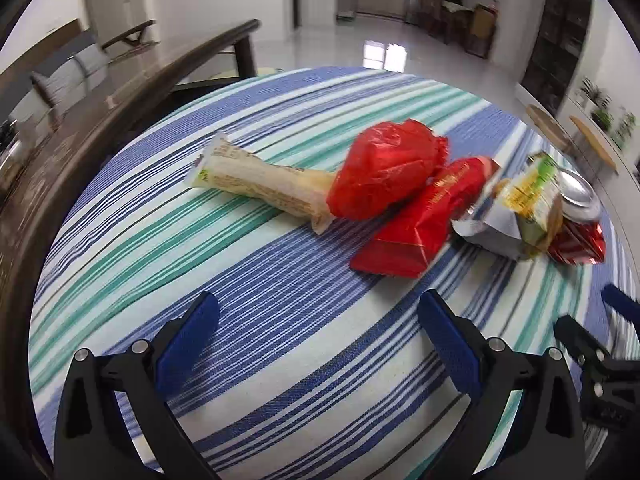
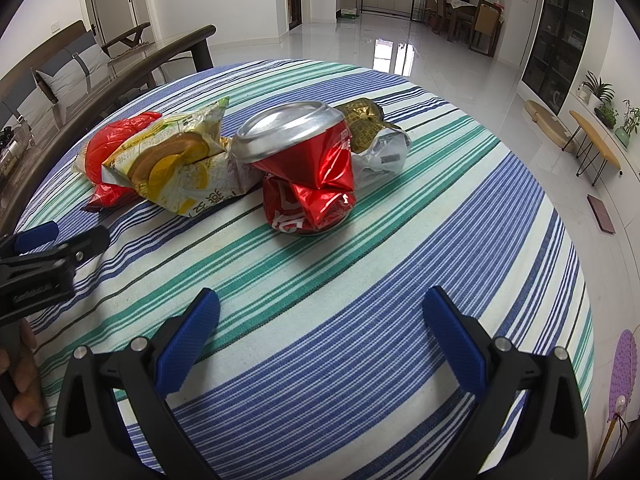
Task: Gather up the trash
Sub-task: 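Return both tools above the table toward the remaining trash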
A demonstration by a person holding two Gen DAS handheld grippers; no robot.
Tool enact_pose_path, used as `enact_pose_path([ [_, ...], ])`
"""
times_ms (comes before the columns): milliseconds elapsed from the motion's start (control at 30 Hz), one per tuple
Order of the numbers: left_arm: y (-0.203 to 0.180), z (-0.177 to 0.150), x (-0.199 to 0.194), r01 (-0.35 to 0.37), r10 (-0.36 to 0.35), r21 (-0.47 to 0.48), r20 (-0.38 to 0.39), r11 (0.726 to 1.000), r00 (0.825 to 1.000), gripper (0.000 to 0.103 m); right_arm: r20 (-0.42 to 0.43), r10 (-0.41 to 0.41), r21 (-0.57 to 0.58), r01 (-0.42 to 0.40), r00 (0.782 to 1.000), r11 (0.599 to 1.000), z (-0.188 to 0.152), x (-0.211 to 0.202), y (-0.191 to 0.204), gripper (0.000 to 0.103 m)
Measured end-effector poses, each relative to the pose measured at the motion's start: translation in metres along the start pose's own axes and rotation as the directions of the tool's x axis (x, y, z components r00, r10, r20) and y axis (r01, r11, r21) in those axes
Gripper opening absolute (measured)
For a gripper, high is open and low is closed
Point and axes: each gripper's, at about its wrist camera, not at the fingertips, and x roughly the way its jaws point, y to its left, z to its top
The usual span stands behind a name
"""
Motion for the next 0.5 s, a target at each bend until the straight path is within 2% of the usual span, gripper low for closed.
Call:
enact_pose_path([
  [200, 0.021, -0.005, -0.019, 0.054, -0.056, 0.055, 0.047, 0.997, 0.997, 0.098, 0.001, 0.001, -0.004, -0.001, 1.0, 1.0, 0.0, 0.0, 0.0, 0.098],
  [500, 0.035, 0.012, -0.013, 0.098, -0.099, 0.038, 0.029, 0.995, 0.995, 0.098, 0.0, 0.004, -0.004, -0.004, 1.0, 1.0, -0.002, 0.0, 0.001, 0.098],
])
